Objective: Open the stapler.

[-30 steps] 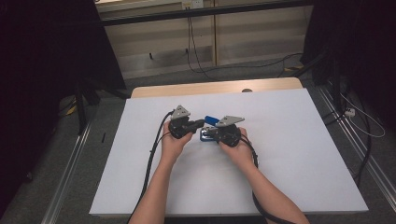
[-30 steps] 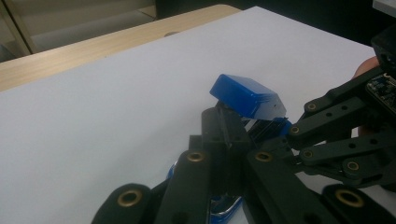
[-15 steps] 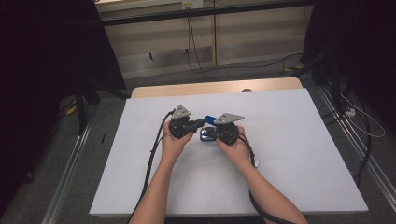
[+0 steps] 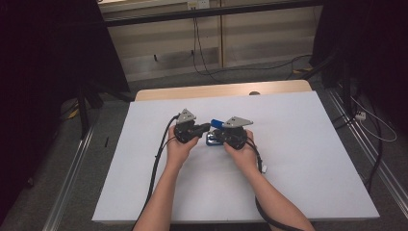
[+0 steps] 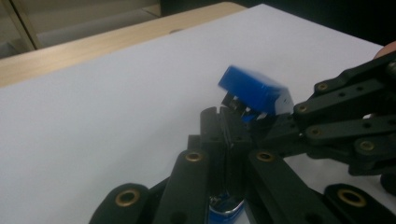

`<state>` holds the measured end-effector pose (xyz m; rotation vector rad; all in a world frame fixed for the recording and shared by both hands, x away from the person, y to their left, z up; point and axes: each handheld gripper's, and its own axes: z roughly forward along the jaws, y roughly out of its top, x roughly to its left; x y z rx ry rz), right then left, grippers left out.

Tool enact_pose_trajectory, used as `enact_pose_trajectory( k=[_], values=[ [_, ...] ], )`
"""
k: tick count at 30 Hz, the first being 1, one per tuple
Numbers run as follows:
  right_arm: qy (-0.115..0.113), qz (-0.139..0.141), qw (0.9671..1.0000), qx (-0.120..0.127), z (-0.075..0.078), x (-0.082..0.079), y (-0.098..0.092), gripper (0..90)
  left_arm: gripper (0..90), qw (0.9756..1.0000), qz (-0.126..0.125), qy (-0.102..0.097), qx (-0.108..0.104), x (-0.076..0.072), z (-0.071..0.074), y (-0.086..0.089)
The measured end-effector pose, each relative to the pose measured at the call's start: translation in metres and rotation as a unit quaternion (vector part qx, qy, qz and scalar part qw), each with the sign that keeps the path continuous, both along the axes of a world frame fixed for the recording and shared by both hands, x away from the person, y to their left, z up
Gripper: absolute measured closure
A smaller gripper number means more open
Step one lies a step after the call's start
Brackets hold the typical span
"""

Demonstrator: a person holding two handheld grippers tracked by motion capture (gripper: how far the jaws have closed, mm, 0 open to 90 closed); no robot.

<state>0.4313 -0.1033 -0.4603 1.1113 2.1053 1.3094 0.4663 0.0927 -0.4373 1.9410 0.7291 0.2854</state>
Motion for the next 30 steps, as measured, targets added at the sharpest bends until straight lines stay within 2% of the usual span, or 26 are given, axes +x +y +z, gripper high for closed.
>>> enact_pose_trajectory(
  k=[7,9,16,19,23,30],
  values=[
    [-0.002,0.001,1.0,-0.005,0.001,0.0,0.0,90.0,89.4,0.9997,-0.004,0.008,0.021,0.002,-0.011,-0.005],
    [-0.002,0.001,1.0,-0.007,0.001,0.0,0.0,90.0,89.7,0.9998,-0.002,0.011,0.015,0.002,-0.013,-0.004],
    [-0.003,-0.002,0.9999,-0.015,0.001,0.001,0.001,90.0,90.0,0.9998,0.002,-0.001,0.021,0.0,-0.014,-0.008],
    [-0.006,-0.003,0.9998,-0.019,0.003,0.0,0.002,90.0,90.0,0.999,0.004,-0.007,0.043,0.0,-0.016,-0.01],
    [-0.006,-0.004,0.9998,-0.018,0.007,0.001,0.001,90.0,90.0,0.9995,0.008,0.006,0.03,0.0,-0.021,-0.009],
    [-0.016,-0.013,0.9994,-0.029,0.016,0.001,-0.001,90.0,90.0,0.9995,0.01,0.003,0.028,0.0,-0.021,-0.011]
  ],
)
